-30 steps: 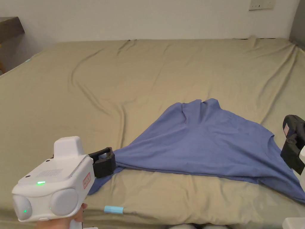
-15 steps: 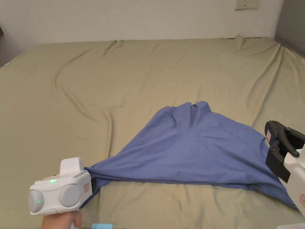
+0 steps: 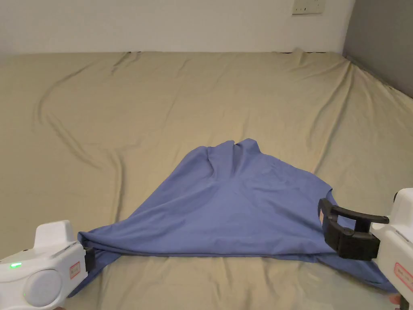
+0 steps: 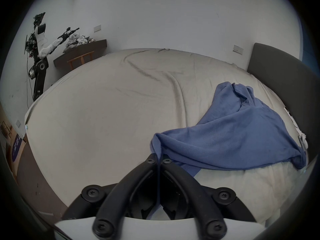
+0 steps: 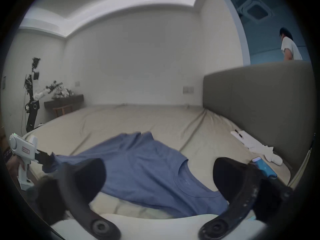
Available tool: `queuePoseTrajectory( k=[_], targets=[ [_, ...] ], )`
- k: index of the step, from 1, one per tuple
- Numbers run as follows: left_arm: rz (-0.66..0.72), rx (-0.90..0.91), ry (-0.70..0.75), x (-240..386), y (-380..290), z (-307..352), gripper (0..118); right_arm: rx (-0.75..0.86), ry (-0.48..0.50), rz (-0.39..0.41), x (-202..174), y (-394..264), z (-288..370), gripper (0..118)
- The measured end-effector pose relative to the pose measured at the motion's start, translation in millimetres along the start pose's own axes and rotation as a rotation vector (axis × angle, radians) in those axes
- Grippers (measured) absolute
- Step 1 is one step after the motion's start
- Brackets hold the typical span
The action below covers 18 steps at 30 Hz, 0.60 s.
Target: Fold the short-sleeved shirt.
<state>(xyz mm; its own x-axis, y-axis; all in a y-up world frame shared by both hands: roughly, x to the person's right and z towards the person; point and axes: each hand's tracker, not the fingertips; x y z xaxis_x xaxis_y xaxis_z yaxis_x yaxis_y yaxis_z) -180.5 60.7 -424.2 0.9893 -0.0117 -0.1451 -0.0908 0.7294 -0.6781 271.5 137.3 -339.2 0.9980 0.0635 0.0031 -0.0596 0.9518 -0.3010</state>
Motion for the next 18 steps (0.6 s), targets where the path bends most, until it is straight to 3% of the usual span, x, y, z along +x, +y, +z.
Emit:
queuePoseTrajectory(
  k=[3, 8, 15, 18],
  targets=[
    [-0.007, -0.004, -0.011, 0, 0, -1, 0, -0.116, 0.04, 0.063, 9, 11, -30, 118],
    [-0.021, -0.028, -0.004, -1, -2, -10, 0, -0.231, 0.163, -0.005, 17, 41, -98, 118],
    [0.006, -0.037, -0.014, -3, -6, -14, 0, -0.414, 0.303, 0.181, -3, 102, -249, 118],
    [0.01, -0.041, -0.013, -1, -6, -15, 0, -0.51, 0.294, 0.259, -18, 110, -324, 118]
  ],
)
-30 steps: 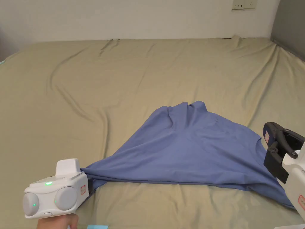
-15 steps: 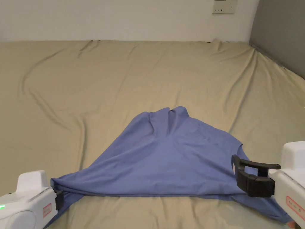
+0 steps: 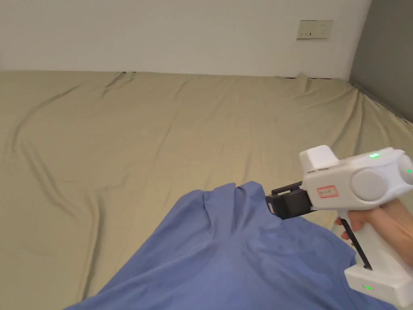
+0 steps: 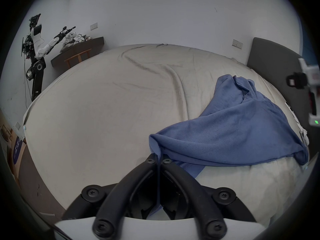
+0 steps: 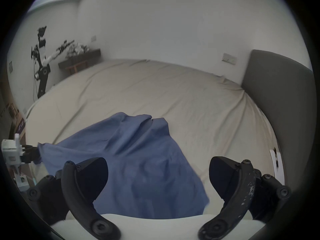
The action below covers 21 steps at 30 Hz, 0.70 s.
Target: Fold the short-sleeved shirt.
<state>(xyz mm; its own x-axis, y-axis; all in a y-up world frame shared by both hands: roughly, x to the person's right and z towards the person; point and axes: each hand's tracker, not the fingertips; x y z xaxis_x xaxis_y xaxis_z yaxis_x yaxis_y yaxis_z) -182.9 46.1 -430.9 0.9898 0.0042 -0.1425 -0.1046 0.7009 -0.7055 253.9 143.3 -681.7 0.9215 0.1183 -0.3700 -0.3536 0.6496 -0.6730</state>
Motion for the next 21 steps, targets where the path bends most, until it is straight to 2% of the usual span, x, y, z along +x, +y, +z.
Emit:
queuePoseTrajectory(
  k=[3, 5, 8, 11, 12, 13, 14, 15, 16, 17, 18, 19, 21],
  targets=[
    [-0.023, -0.016, 0.002, 1, 0, -2, 0, -0.089, -0.01, 0.054, 5, 30, -59, 118],
    [-0.023, -0.04, -0.005, 1, 3, -5, 0, -0.16, 0.027, 0.088, 4, 40, -92, 118],
    [-0.036, -0.051, -0.003, 2, 5, -8, 0, -0.266, -0.026, 0.121, 3, 40, -131, 114],
    [-0.056, -0.064, -0.002, 2, 7, -12, 0, -0.379, -0.02, 0.162, 2, 32, -157, 113],
    [-0.06, -0.069, -0.002, 3, 7, -11, 0, -0.39, -0.026, 0.153, 1, 29, -161, 114],
    [-0.056, -0.076, -0.001, 3, 9, -11, 0, -0.334, 0.005, 0.104, 6, 31, -157, 114],
    [-0.049, -0.081, -0.002, 3, 10, -12, 0, -0.337, 0.016, 0.09, 9, 32, -156, 110],
    [-0.049, -0.084, -0.003, 3, 11, -12, 0, -0.356, 0.026, 0.079, 12, 31, -155, 100],
    [-0.047, -0.081, -0.005, 2, 9, -13, 0, -0.354, 0.088, 0.04, 15, 30, -153, 86],
    [-0.045, -0.083, -0.005, 2, 9, -14, 0, -0.347, 0.128, 0.015, 15, 31, -147, 68],
    [-0.04, -0.085, -0.005, 2, 10, -13, 0, -0.324, 0.091, 0.048, 12, 31, -138, 39],
    [-0.03, -0.086, -0.006, 1, 10, -13, 0, -0.302, 0.111, 0.08, 9, 30, -133, 7],
    [-0.006, -0.083, -0.014, 0, 9, -14, 0, -0.285, 0.148, 0.105, 0, 26, -124, 5]
  ],
)
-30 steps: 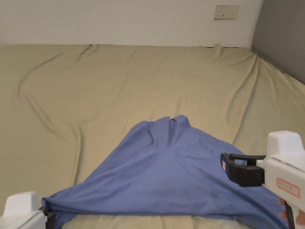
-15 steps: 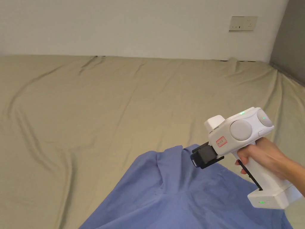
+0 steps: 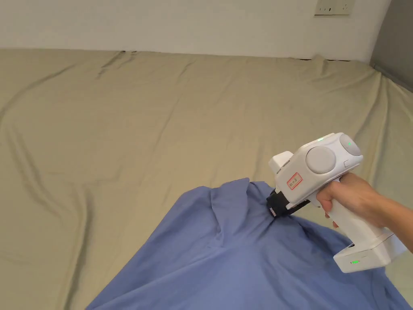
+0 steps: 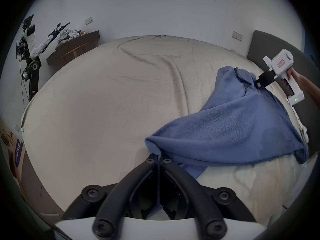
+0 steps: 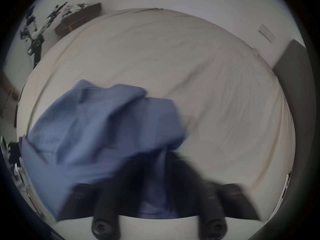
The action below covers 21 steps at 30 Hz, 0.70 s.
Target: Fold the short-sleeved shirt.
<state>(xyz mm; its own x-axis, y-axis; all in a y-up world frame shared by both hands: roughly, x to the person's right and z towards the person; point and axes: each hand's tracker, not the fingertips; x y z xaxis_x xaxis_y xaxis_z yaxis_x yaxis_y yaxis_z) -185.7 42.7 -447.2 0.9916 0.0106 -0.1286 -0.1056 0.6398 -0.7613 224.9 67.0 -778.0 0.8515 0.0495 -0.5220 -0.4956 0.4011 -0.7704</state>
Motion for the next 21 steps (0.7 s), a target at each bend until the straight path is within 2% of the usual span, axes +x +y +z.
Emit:
queuePoseTrajectory(
  k=[2, 3, 4, 11, 12, 17, 21],
  targets=[
    [0.023, -0.001, -0.008, -3, 1, 2, 0, 0.005, -0.074, 0.046, -10, -4, 4, 5],
    [0.033, -0.001, -0.014, -3, 2, 3, 0, 0.014, -0.082, 0.079, -15, -7, 8, 5],
    [0.045, -0.005, -0.02, -4, 3, 5, 0, 0.042, -0.077, 0.076, -18, -6, 13, 5],
    [0.051, 0.073, -0.01, -3, 36, 37, 0, 0.28, -0.065, -0.074, -10, -19, 102, 5],
    [0.054, 0.073, -0.024, -3, 47, 45, 0, 0.315, -0.06, -0.072, -14, -24, 124, 5],
    [0.029, 0.231, -0.091, 12, 100, 99, 0, 0.509, -0.154, -0.072, -29, -57, 230, 5],
    [-0.084, 0.349, -0.052, 30, 138, 149, 0, 0.717, -0.22, -0.167, -35, -96, 324, 5]
  ],
)
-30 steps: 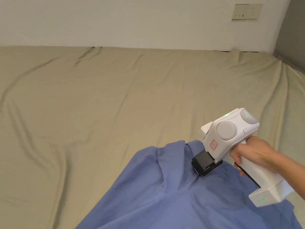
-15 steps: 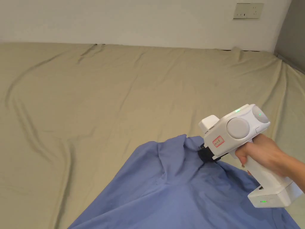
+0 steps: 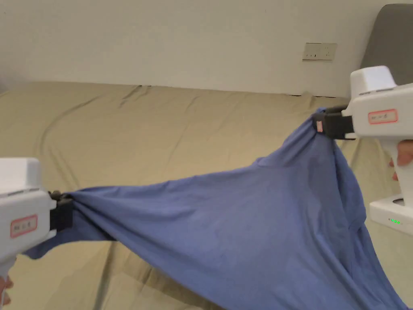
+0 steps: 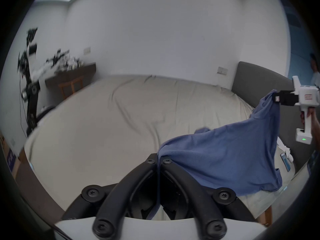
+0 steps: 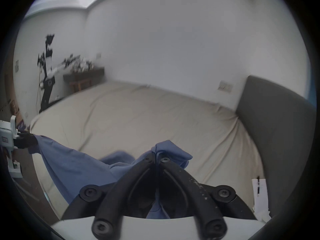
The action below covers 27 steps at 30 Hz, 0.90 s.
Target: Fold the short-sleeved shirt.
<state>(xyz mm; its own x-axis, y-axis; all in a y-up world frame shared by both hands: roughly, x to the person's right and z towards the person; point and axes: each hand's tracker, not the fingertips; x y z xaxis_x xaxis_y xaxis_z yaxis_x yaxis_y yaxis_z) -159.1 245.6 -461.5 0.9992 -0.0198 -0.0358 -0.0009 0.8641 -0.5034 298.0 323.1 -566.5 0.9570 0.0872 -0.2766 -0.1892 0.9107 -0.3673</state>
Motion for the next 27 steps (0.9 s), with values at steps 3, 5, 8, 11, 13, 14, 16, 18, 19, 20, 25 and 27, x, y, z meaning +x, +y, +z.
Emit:
queuePoseTrajectory(
  k=[3, 5, 8, 11, 13, 14, 16, 18, 19, 20, 25, 27],
  targets=[
    [-0.015, 0.083, 0.015, 8, 36, 28, 0, 0.123, -0.047, -0.036, 10, 16, 68, 5],
    [-0.034, 0.14, 0.006, 13, 60, 50, 0, 0.162, -0.068, -0.032, 12, 23, 107, 5],
    [-0.056, 0.255, 0.016, 22, 88, 87, 0, 0.223, -0.131, 0.024, 5, 27, 154, 5],
    [-0.155, 0.387, 0.078, 33, 104, 111, 0, 0.3, -0.2, 0.053, -7, 24, 187, 5],
    [-0.102, 0.451, 0.067, 32, 112, 122, 0, 0.337, -0.179, -0.002, -13, 20, 204, 5],
    [-0.063, 0.469, 0.022, 30, 114, 125, 0, 0.341, -0.166, -0.017, -15, 18, 210, 5],
    [0.009, 0.484, -0.011, 27, 116, 130, 0, 0.348, -0.188, -0.004, -20, 10, 213, 5],
    [-0.038, 0.52, 0.043, 30, 109, 131, 0, 0.359, -0.21, 0.003, -23, 4, 215, 5],
    [-0.087, 0.532, 0.06, 30, 105, 130, 0, 0.357, -0.211, -0.003, -14, 2, 208, 5],
    [-0.114, 0.532, 0.07, 31, 104, 128, 0, 0.361, -0.211, -0.014, -12, 1, 206, 5],
    [-0.009, 0.45, 0.007, 18, 109, 102, 0, 0.383, -0.217, -0.063, 0, 6, 175, 5],
    [-0.043, 0.436, 0.031, 19, 125, 70, 0, 0.372, -0.247, -0.044, 2, 11, 160, 5]
  ],
)
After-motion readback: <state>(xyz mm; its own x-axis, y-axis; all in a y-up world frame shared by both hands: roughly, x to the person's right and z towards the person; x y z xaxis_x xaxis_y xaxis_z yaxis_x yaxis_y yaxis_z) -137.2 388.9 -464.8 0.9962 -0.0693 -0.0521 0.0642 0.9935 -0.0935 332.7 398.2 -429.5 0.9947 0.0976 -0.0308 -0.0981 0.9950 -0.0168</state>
